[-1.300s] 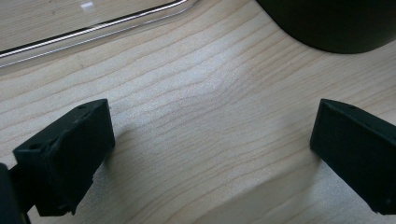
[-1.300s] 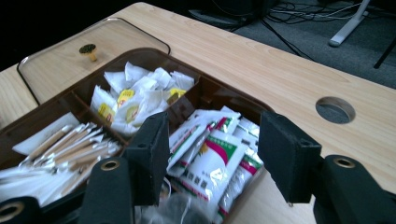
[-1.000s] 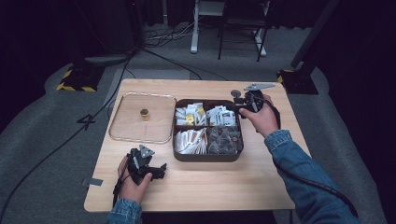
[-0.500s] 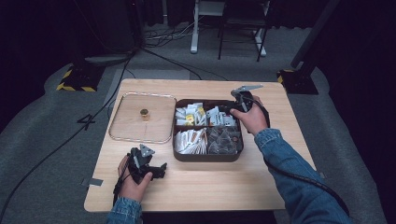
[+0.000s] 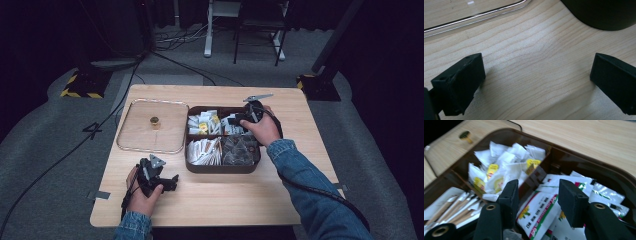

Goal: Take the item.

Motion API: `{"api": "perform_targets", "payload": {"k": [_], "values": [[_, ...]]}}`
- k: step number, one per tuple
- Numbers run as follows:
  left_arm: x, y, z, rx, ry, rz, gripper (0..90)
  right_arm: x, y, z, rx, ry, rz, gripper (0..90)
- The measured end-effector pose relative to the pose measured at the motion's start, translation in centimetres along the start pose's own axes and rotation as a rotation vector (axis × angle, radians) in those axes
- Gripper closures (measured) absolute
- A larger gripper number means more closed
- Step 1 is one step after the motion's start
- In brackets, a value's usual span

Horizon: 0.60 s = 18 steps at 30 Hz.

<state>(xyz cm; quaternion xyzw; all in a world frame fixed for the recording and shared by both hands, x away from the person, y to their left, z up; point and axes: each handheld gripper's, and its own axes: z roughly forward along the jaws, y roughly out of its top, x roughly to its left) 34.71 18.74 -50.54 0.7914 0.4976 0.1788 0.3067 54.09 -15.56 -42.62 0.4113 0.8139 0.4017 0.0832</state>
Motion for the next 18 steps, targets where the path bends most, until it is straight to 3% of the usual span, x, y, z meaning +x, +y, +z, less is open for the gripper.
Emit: {"api": "perform_targets", "payload": {"k": [8, 18], "values": [[0.0, 0.0, 0.01, 0.0, -0.001, 0.0, 0.1, -0.27, -0.47, 0.28, 0.034, -0.03, 0.035, 54.1], [0.0, 0.0, 0.01, -0.001, -0.001, 0.0, 0.1, -0.15, -0.51, -0.01, 0.047, -0.075, 0.044, 54.0]]}}
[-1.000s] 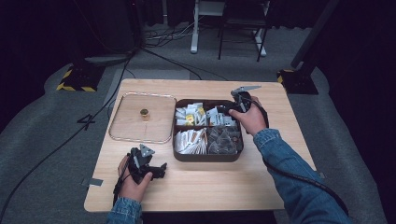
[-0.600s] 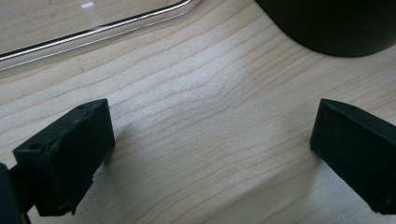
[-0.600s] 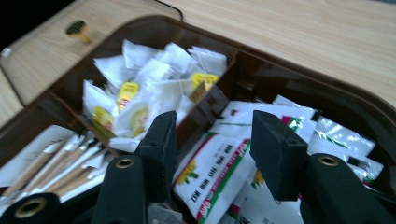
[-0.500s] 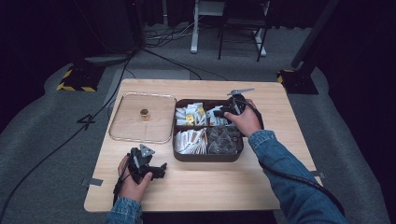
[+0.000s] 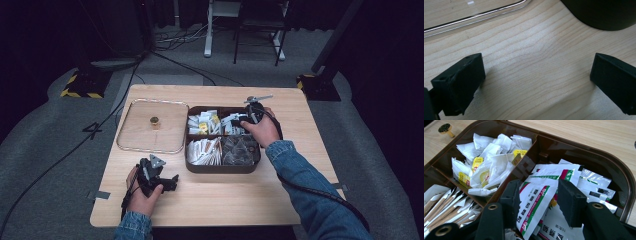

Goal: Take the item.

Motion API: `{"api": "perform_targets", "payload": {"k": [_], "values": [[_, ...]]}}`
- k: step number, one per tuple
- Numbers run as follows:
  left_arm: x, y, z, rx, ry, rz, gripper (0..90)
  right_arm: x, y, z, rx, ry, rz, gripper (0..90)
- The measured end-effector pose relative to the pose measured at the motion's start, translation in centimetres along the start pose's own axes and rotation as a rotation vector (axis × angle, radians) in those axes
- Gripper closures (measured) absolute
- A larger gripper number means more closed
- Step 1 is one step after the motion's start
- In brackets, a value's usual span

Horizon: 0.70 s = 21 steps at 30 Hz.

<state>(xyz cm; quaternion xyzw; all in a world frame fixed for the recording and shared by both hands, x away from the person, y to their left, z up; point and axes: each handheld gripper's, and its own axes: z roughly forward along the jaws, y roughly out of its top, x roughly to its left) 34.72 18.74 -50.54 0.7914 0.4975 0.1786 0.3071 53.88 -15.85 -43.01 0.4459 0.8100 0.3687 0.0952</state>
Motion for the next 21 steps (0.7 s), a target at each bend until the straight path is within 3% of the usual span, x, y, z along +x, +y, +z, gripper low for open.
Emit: {"api": "perform_targets", "payload": {"k": [7, 14, 16, 21], "values": [[0.0, 0.0, 0.0, 0.0, 0.0, 0.0, 0.2, 0.5, -0.1, 0.3, 0.008, 0.009, -0.008, 55.1], [0.0, 0.0, 0.0, 0.0, 0.0, 0.0, 0.2, 1.2, 0.2, 0.1, -0.025, 0.037, -0.025, 57.1], [0.0, 0.0, 0.0, 0.001, 0.001, 0.0, 0.1, 1.4, 0.2, 0.4, -0.018, 0.051, -0.028, 57.5], [0.0, 0.0, 0.0, 0.0, 0.0, 0.0, 0.2, 1.8, -0.1, 1.3, 0.005, 0.036, -0.055, 59.8]]}}
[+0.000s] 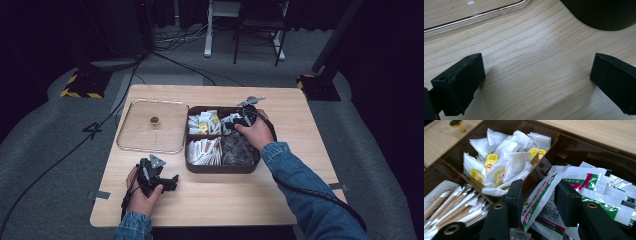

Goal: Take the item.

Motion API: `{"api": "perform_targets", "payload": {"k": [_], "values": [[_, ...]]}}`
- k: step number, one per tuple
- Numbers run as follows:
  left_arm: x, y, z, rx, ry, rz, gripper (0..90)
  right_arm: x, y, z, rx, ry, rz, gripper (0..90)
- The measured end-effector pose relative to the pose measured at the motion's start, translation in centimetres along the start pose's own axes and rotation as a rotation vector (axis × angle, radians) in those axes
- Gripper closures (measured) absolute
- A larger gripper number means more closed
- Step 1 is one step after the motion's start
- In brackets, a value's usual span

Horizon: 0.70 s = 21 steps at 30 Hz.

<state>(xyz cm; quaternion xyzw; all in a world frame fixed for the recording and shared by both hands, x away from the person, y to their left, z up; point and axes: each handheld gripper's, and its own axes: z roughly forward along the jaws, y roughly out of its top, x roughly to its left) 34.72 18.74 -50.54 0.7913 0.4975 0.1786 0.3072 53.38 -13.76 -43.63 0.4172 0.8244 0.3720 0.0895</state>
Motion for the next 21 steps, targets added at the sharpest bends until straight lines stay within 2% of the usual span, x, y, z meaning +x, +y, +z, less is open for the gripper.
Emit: {"api": "perform_targets", "payload": {"k": [4, 12, 17, 21], "values": [[0.0, 0.0, 0.0, 0.001, 0.001, 0.0, 0.1, -0.2, -0.2, 0.7, 0.024, -0.01, 0.0, 64.0], [0.0, 0.0, 0.0, 0.002, -0.003, 0.002, 0.2, 0.7, -0.4, 1.4, 0.082, -0.011, -0.022, 74.8], [0.0, 0.0, 0.0, 0.002, -0.003, 0.002, 0.2, 1.0, -0.2, 1.3, 0.09, -0.02, -0.03, 85.6], [0.0, 0.0, 0.0, 0.001, -0.003, 0.0, 0.2, 1.1, 0.1, 0.9, 0.081, -0.031, -0.034, 87.5]]}}
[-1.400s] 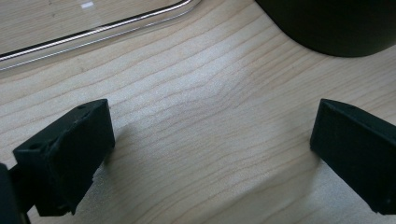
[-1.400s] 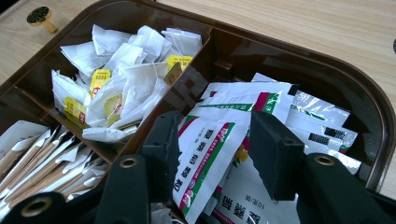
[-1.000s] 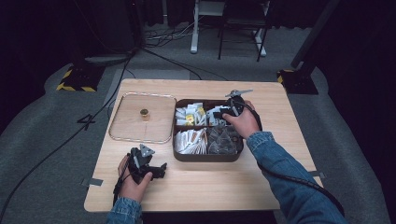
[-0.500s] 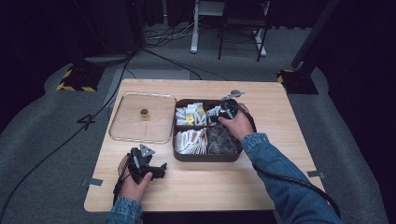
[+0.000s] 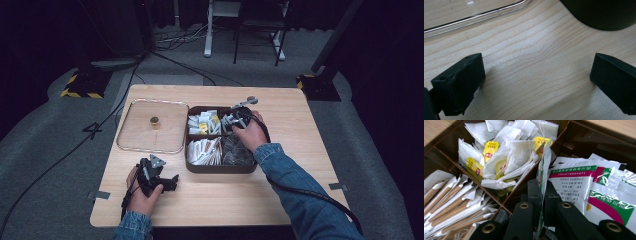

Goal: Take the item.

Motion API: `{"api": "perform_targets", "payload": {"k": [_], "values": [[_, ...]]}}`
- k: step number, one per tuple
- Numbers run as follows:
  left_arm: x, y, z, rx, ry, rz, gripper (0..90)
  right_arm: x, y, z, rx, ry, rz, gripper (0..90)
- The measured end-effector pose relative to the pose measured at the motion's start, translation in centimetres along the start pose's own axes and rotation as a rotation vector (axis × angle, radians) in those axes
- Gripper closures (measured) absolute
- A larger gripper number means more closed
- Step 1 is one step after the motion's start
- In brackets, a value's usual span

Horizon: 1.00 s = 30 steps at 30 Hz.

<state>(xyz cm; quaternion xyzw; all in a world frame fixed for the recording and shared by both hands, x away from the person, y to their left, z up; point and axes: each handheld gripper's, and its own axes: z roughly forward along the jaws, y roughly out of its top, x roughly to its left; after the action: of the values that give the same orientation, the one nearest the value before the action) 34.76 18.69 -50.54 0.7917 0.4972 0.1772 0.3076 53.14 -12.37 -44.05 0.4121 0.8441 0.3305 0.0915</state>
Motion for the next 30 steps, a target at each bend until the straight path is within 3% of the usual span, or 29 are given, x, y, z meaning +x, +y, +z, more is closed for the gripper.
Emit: {"api": "perform_targets", "payload": {"k": [9, 20, 30], "values": [[0.0, 0.0, 0.0, 0.0, 0.0, 0.0, 0.2, -0.4, 0.6, -2.2, -0.06, 0.015, 0.021, 87.6], [0.0, 0.0, 0.0, 0.0, 0.0, 0.0, 0.2, -0.7, 1.1, -7.1, -0.157, 0.064, 0.027, 87.6], [0.0, 0.0, 0.0, 0.0, 0.0, 0.0, 0.2, -1.1, 0.1, -11.4, -0.235, 0.09, 0.017, 87.6]]}}
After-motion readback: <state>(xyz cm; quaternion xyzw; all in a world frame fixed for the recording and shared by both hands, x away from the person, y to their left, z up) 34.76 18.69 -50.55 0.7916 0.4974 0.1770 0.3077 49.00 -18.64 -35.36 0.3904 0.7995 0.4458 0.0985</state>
